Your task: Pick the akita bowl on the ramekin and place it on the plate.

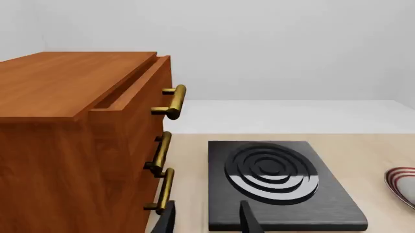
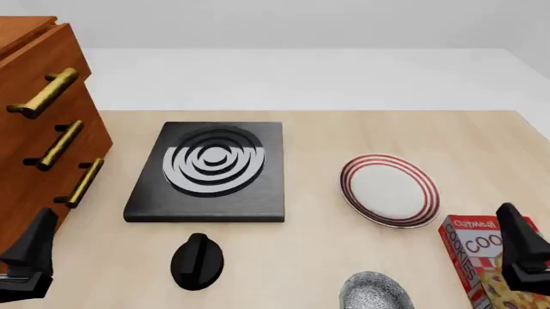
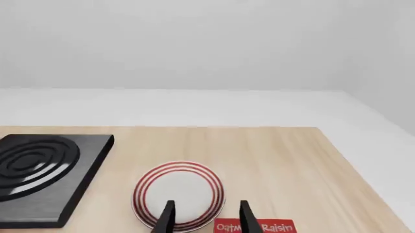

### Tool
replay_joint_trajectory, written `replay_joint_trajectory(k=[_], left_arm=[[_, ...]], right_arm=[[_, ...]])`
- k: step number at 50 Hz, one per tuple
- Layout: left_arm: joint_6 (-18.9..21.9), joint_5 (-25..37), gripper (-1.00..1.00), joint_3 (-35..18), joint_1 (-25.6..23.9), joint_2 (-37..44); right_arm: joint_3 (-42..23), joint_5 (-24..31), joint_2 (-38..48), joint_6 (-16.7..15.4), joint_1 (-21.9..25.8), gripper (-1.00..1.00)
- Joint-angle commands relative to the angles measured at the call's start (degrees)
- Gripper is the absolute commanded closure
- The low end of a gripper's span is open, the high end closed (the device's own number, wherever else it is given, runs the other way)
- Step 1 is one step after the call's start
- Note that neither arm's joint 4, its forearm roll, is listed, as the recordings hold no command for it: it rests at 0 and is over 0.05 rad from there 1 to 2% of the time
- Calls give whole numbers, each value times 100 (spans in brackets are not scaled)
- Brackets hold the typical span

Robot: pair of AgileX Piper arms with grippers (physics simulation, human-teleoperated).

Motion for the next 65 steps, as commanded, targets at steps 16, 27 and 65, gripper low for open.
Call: replay_joint_trajectory(k=[16, 27, 65], left_arm=[[0, 0, -100, 0, 0, 0], [0, 0, -100, 0, 0, 0], [0, 0, -100, 0, 0, 0]], right_arm=[[-347, 29, -314, 217, 371, -100], [-1188, 1298, -302, 86, 824, -100], [-2472, 3277, 1830, -763, 3996, -100]])
